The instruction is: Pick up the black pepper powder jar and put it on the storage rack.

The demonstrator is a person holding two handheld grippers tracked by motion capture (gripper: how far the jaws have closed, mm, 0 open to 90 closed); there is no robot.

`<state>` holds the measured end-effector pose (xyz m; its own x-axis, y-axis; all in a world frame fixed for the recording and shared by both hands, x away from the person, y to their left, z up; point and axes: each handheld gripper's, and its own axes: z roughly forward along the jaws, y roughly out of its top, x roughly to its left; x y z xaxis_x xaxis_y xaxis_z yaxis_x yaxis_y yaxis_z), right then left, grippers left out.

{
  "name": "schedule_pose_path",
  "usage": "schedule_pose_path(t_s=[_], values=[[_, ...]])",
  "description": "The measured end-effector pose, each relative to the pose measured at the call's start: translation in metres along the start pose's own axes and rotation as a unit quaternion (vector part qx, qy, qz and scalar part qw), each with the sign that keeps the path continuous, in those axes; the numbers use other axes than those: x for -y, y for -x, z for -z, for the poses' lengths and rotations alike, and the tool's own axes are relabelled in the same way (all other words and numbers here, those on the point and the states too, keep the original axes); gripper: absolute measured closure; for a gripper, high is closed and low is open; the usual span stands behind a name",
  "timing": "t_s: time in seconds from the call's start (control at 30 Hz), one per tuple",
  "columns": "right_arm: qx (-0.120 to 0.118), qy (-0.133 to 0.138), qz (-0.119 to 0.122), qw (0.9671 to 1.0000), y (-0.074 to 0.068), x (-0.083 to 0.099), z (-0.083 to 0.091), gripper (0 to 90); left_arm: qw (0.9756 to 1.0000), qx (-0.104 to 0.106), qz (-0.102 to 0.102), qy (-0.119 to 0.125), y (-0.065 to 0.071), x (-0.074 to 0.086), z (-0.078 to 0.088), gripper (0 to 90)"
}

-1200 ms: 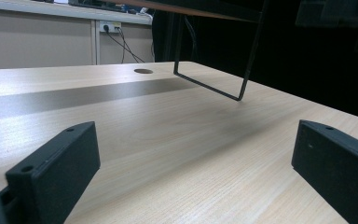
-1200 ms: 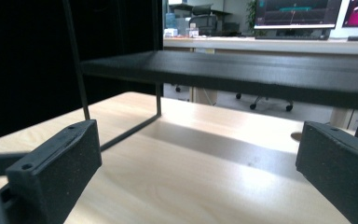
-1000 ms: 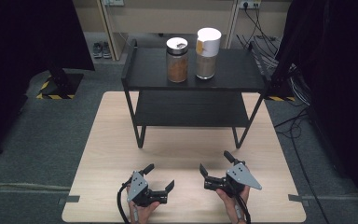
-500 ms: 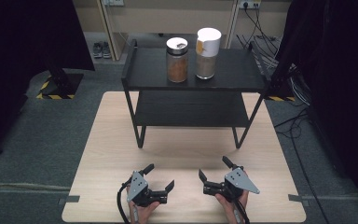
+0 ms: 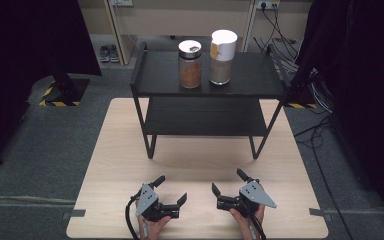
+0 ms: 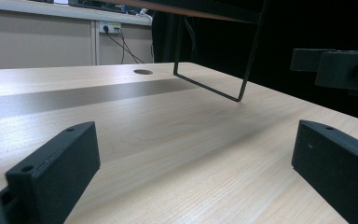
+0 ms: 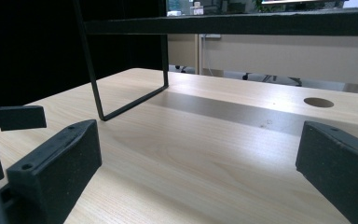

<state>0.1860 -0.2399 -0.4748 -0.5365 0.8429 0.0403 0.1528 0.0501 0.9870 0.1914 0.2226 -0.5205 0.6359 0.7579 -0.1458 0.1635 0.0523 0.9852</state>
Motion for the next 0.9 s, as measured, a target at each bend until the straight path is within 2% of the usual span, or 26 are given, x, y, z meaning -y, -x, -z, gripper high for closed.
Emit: schedule_pose_path(t_s=[0.9], values=[[0.001,-0.002,-0.004,1.0000,0.0008,0.0018,-0.0011,0.4,1.0000,0.000,0.001,0.000,0.0000,-0.0001,-0.0001,0.3]])
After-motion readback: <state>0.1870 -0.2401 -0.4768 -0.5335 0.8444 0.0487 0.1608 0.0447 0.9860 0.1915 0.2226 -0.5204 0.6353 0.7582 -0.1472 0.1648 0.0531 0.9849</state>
